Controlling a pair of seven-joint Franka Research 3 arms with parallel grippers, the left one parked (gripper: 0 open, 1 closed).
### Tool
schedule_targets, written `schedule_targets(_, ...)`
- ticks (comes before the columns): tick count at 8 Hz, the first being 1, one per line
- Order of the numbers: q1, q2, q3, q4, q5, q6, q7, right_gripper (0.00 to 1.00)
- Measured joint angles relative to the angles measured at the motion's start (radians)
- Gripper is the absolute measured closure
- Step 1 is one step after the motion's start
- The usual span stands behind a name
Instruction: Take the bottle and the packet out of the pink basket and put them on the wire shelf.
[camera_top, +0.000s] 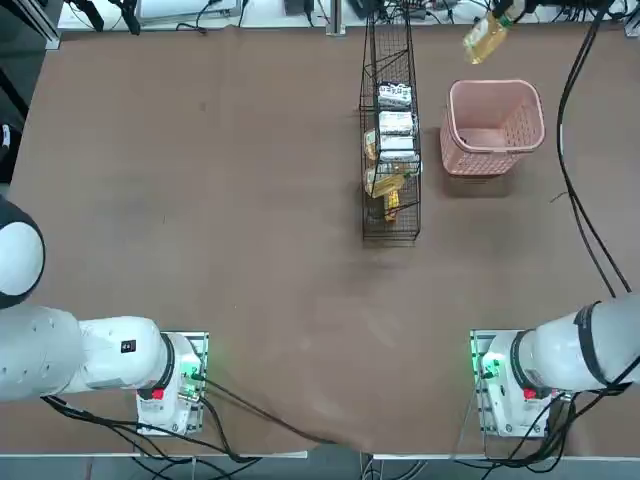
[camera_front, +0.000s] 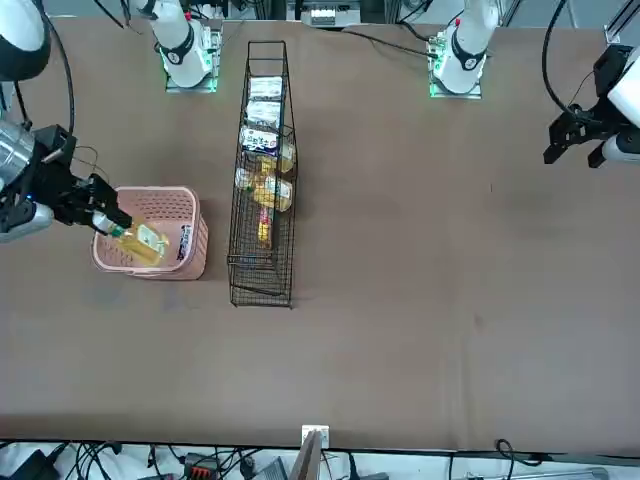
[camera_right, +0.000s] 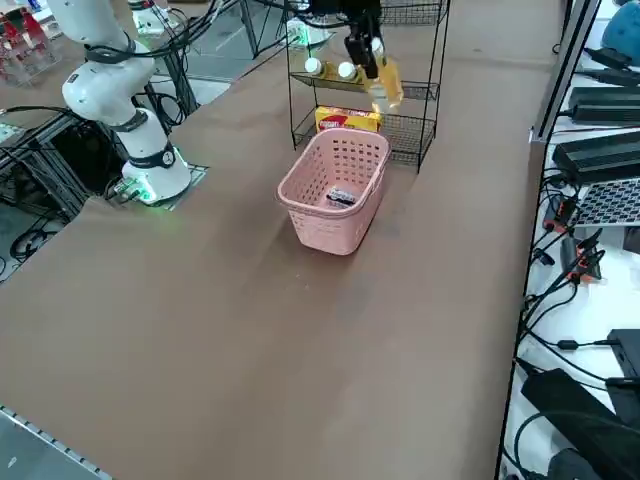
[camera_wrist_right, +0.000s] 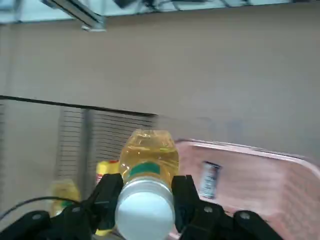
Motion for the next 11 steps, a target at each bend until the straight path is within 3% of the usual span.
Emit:
schedule_targets(3,0.016,0.014,0.016,0.003,0.157,0.002,-0.002,0.44)
schedule_targets(8,0.029,0.065,0.045,0.005,0.286,0.011,-0.002,0.44)
schedule_targets(11,0.042,0.101,0.084,0.002,0.335,0.010,0.000,0.44)
